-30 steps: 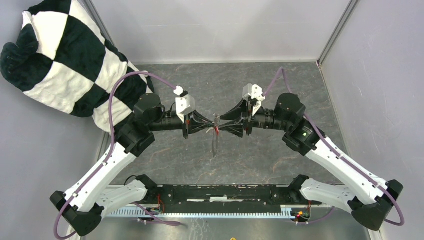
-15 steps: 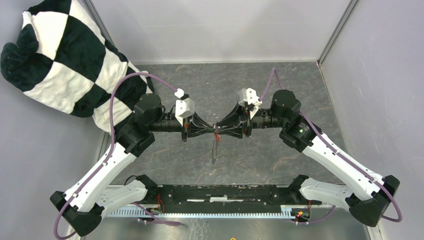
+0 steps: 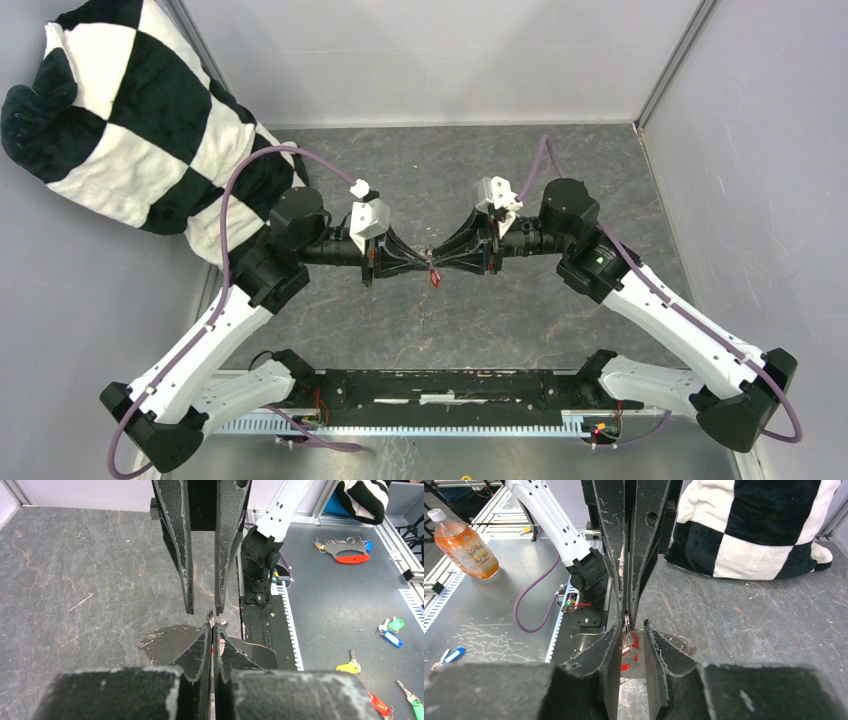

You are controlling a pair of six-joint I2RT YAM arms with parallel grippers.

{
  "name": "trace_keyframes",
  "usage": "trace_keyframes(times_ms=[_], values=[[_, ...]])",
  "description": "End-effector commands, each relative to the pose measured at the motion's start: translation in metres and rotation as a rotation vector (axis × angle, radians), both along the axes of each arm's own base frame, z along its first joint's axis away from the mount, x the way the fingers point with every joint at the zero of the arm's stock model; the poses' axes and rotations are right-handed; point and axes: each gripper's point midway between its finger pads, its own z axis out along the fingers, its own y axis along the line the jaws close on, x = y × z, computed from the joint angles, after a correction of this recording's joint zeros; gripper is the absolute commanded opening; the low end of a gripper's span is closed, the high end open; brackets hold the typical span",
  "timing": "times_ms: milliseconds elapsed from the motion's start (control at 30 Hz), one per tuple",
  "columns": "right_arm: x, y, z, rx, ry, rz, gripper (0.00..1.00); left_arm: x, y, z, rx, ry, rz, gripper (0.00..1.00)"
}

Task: Put the keys on the keyring

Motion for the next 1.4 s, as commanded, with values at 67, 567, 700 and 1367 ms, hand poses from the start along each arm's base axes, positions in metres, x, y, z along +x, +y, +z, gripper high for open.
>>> trace_keyframes(times_ms=[67, 567, 700, 1367], values=[[0.001, 0.0, 0.004, 0.027, -0.012, 0.008, 0.22, -0.008, 0.002, 0.029, -0.06, -0.1, -0.037, 0.02], [-0.002, 0.0, 0.001, 0.021, 0.023, 0.021, 0.0, -0.005, 0.003, 0.019, -0.029, -0.107, -0.029, 0.02], [0.009, -0.001, -0.009, -0.05, 0.043, -0.039, 0.0, 0.007, 0.005, -0.002, 0.065, -0.135, 0.001, 0.26], [0.022, 0.002, -0.025, -0.19, 0.042, -0.095, 0.0, 0.031, 0.0, -0.039, 0.268, -0.096, -0.023, 0.38]])
